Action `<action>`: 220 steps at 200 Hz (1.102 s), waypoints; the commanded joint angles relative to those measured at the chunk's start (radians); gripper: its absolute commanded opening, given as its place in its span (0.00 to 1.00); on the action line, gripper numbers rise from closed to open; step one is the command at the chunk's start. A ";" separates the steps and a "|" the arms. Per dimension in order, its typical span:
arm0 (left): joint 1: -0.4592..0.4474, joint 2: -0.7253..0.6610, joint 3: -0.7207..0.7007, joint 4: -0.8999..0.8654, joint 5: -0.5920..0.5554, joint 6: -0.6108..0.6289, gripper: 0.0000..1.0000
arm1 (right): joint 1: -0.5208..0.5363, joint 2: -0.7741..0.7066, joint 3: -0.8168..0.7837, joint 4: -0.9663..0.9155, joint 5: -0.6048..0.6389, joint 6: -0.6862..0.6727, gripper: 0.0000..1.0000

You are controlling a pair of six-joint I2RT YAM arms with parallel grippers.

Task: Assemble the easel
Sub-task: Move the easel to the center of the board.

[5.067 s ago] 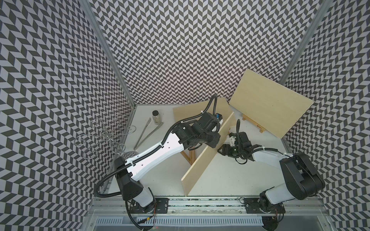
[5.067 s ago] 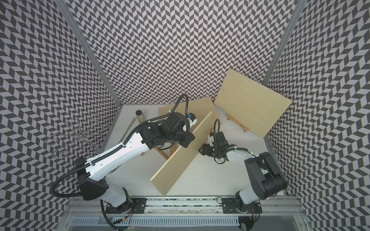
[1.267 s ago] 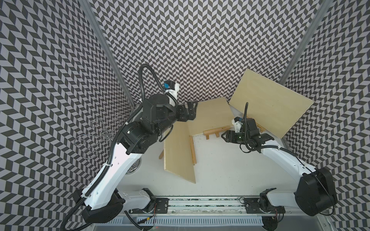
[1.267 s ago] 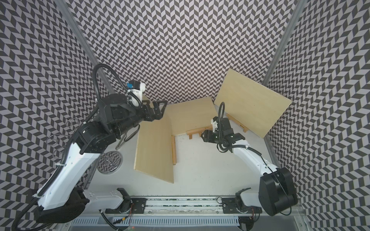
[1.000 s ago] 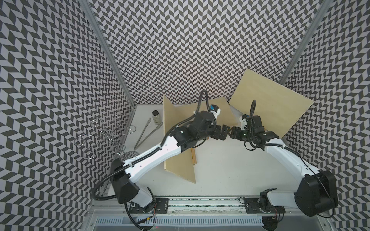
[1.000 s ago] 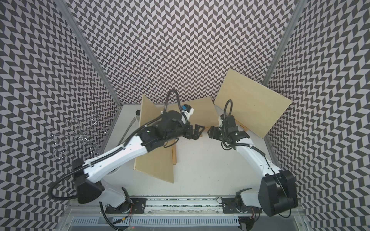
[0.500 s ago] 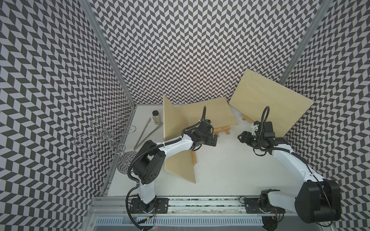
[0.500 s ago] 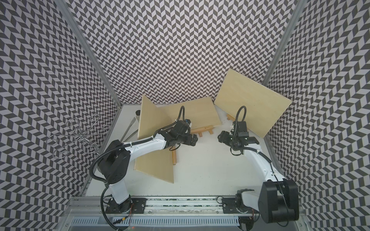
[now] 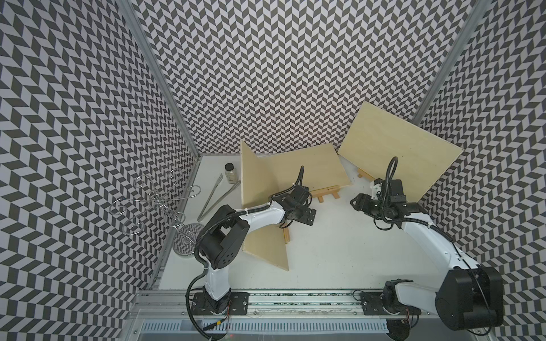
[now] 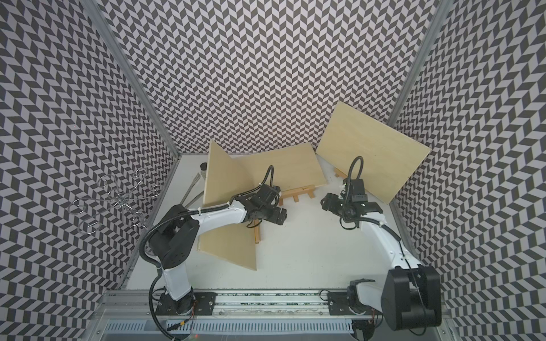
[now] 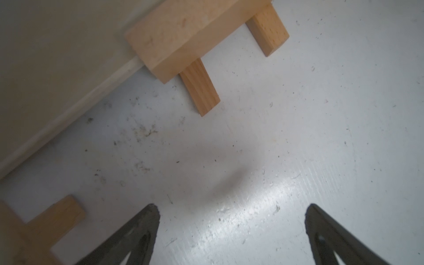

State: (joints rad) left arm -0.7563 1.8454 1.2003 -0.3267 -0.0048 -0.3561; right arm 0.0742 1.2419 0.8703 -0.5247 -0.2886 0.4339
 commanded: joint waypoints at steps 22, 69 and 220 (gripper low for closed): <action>0.094 -0.037 -0.064 -0.108 -0.037 -0.019 0.98 | 0.001 -0.018 0.009 0.023 -0.020 -0.005 0.70; 0.121 -0.070 -0.112 -0.124 -0.075 0.012 0.98 | 0.000 -0.017 0.013 0.029 -0.023 -0.005 0.70; 0.273 -0.168 -0.137 -0.148 -0.111 0.026 0.99 | 0.003 -0.010 0.006 0.063 -0.064 0.001 0.70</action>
State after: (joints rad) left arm -0.4915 1.7050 1.0737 -0.4213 -0.1024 -0.3122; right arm 0.0746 1.2419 0.8703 -0.5213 -0.3382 0.4343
